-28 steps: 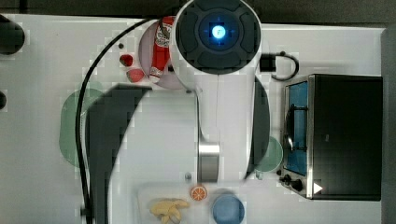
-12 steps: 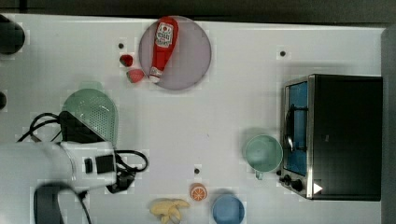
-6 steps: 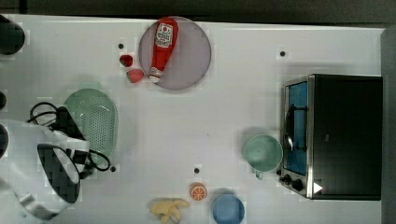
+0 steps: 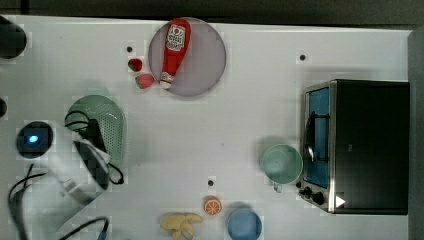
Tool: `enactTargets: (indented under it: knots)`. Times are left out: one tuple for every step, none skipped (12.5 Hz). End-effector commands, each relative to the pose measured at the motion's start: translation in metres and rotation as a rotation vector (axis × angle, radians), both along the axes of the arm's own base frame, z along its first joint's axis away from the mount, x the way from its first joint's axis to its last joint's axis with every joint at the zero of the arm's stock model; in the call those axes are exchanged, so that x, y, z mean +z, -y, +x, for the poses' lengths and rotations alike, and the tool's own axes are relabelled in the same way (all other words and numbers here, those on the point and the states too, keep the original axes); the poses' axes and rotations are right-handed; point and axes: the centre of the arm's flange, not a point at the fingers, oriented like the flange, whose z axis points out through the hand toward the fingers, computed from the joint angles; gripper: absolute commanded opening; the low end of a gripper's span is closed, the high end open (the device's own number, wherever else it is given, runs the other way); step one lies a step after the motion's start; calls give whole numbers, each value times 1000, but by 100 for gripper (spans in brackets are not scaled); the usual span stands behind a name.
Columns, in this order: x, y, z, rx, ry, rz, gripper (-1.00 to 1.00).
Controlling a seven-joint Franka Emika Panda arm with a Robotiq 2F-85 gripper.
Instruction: Drag strainer left to right.
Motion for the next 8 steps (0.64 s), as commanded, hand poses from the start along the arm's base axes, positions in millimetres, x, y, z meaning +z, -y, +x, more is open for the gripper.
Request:
enactTargets:
  knots:
    - [-16, 8, 24, -186, 39, 41, 100]
    - [-29, 11, 25, -187, 37, 41, 100]
    - [-41, 16, 26, -189, 34, 36, 100]
    - [-51, 21, 28, -195, 32, 30, 100]
    - [-60, 26, 30, -205, 33, 28, 100]
    - [-66, 32, 33, -217, 36, 26, 100]
    - [-68, 37, 35, -227, 37, 19, 100]
    - [-69, 41, 36, -232, 36, 14, 100]
